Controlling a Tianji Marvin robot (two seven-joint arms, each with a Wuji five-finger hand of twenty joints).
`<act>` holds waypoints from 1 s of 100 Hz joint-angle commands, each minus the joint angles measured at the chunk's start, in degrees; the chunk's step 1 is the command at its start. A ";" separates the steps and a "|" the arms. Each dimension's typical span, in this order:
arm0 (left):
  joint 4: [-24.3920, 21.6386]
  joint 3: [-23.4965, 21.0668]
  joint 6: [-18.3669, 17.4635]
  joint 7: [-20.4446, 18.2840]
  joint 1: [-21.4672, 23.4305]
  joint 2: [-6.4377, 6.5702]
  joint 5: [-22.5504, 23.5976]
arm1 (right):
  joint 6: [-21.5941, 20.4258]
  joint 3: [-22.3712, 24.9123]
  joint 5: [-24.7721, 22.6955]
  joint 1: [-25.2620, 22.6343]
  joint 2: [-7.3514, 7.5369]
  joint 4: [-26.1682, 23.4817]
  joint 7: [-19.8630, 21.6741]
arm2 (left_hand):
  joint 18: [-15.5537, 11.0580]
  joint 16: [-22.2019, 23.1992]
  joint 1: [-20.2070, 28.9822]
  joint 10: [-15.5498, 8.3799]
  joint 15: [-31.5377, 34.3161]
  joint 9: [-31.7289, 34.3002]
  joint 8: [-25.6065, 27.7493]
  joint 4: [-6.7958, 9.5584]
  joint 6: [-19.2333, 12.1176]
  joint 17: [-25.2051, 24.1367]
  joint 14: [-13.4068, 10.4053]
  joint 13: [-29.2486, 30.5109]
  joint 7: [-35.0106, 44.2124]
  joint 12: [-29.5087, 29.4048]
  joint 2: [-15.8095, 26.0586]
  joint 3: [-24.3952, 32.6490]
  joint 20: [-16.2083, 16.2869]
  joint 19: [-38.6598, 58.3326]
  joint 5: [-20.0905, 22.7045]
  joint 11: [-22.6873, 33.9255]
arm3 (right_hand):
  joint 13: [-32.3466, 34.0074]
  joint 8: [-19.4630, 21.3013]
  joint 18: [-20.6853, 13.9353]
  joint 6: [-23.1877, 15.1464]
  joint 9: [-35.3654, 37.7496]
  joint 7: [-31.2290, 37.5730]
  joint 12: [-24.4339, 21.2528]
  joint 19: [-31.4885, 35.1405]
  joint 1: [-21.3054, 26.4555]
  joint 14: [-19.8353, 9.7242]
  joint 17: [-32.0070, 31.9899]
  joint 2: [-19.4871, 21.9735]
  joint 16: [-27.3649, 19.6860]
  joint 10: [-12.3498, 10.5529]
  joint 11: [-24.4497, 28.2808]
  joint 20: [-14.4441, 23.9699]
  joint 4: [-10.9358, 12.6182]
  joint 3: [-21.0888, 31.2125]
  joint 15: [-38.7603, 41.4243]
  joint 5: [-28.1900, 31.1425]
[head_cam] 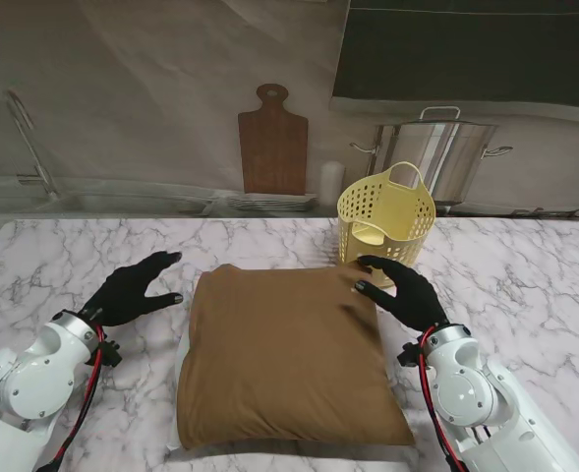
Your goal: Remove the pillowcase from the pillow and put it in the laundry basket
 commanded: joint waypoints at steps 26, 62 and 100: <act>-1.38 -1.84 -0.18 -7.36 3.69 1.79 1.79 | 0.67 -0.15 -0.12 -0.67 -0.13 -0.81 -0.07 | 0.90 -1.28 -3.40 -0.76 -1.43 -3.16 -2.81 1.52 -2.22 -0.17 -0.54 -1.30 -1.54 -1.58 -5.70 0.84 -1.41 -0.62 -2.27 -1.67 | -2.33 0.72 -0.83 0.40 -1.22 -0.30 0.12 -0.91 -1.83 -0.12 -0.72 0.75 0.54 0.18 0.18 0.68 -0.36 -0.34 -0.89 0.59; -1.19 0.91 -0.61 -12.87 2.74 2.98 3.71 | 0.80 -0.34 -0.31 -0.71 -0.08 -0.97 0.10 | 0.50 -1.08 -2.41 -0.89 -1.08 -4.89 -2.15 1.75 -7.63 0.15 -0.83 -2.49 0.48 -1.22 -6.82 2.02 -0.37 -1.82 1.94 -1.50 | -2.36 0.72 -0.84 0.40 -1.34 -0.29 0.09 -0.94 -1.77 0.06 -0.76 0.76 0.53 0.27 0.13 0.66 -0.35 -0.33 -0.90 0.62; -1.78 4.09 -1.07 -10.67 1.28 2.53 1.46 | 0.32 -0.24 -0.45 -0.67 -0.07 -0.80 -0.03 | 0.55 -0.64 -3.76 -0.89 -0.77 -3.15 -2.39 1.18 -6.71 0.38 -0.65 -1.74 -0.25 -0.67 -0.72 1.30 0.95 -1.32 0.12 -1.27 | -2.36 0.71 -0.88 0.37 -1.27 -0.34 0.09 -0.96 -1.81 -0.02 -0.76 0.76 0.53 0.23 0.13 0.64 -0.36 -0.36 -0.90 0.56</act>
